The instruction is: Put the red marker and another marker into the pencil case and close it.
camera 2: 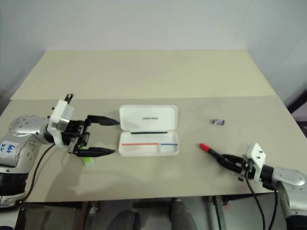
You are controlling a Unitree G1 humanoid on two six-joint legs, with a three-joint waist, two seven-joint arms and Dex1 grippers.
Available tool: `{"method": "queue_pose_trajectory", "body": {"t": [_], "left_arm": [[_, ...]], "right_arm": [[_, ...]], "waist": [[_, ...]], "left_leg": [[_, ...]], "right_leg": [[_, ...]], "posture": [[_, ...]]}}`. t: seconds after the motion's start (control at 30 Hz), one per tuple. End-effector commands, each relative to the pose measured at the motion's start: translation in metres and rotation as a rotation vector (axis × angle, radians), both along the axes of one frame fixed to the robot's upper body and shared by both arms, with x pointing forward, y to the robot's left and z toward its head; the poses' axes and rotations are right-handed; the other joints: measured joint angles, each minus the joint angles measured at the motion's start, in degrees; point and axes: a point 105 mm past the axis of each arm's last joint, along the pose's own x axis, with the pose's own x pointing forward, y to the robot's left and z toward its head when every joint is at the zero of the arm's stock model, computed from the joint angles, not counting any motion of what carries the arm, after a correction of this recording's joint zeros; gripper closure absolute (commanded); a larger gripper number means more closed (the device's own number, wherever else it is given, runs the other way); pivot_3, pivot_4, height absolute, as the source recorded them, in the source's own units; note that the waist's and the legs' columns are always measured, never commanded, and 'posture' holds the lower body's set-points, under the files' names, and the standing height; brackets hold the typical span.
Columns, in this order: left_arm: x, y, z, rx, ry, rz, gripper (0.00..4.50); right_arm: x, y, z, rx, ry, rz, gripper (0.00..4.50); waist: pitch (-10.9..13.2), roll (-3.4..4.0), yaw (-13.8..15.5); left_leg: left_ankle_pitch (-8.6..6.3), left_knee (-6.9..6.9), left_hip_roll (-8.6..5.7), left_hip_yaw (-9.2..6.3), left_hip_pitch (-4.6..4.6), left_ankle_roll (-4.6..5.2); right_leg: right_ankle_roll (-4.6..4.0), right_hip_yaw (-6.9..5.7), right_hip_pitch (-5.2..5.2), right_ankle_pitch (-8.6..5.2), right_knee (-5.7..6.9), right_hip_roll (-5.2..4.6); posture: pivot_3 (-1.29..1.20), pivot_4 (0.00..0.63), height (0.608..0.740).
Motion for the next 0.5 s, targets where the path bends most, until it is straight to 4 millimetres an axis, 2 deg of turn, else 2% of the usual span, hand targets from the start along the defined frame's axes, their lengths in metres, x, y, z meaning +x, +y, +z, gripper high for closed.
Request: {"method": "queue_pose_trajectory", "body": {"t": [0.03, 0.2, 0.3, 0.37, 0.5], "left_arm": [[0.004, 0.009, 0.004, -0.014, -0.048, 0.06, 0.0], [0.008, 0.031, -0.003, -0.014, -0.033, 0.157, 0.0], [0.01, 0.045, -0.01, -0.008, -0.006, 0.224, 0.0], [0.011, 0.052, -0.015, 0.006, -0.013, 0.256, 0.0], [0.008, 0.057, -0.019, 0.011, -0.015, 0.272, 0.0]], "right_arm": [[0.005, 0.012, 0.009, -0.013, -0.051, 0.063, 3.85], [0.027, 0.03, 0.057, 0.016, -0.184, 0.131, 3.85], [0.041, 0.06, 0.088, 0.024, -0.28, 0.241, 3.85], [0.047, 0.089, 0.104, 0.066, -0.322, 0.327, 3.85], [0.048, 0.128, 0.111, 0.098, -0.328, 0.459, 3.85]], "waist": [[0.0, 0.0, -0.4], [0.0, 0.04, -1.2], [0.0, 0.02, -1.3], [0.0, 0.0, -1.3], [0.0, 0.0, -0.7]], "left_leg": [[0.0, 0.0, 0.0, 0.0, 0.0, 0.0], [0.0, 0.0, 0.01, 0.28, 0.02, 0.0], [0.01, 0.02, 0.01, 0.33, 0.23, 0.0], [0.0, -0.01, 0.02, 0.3, 0.32, 0.0], [-0.02, -0.14, 0.1, 0.22, 0.27, -0.04]], "right_leg": [[0.0, 0.0, 0.0, 0.0, 0.01, 0.0], [0.0, 0.22, -0.07, 0.0, 0.17, 0.0], [0.01, 0.29, -0.06, 0.01, 0.23, -0.01], [-0.02, 0.27, -0.03, -0.01, 0.27, 0.0], [-0.16, 0.15, -0.12, -0.1, 0.33, 0.01]], "posture": [[0.0, 0.15, 0.74], [0.0, 0.15, 0.74], [0.0, 0.15, 0.74], [0.0, 0.15, 0.74], [0.0, 0.15, 0.74]]}}
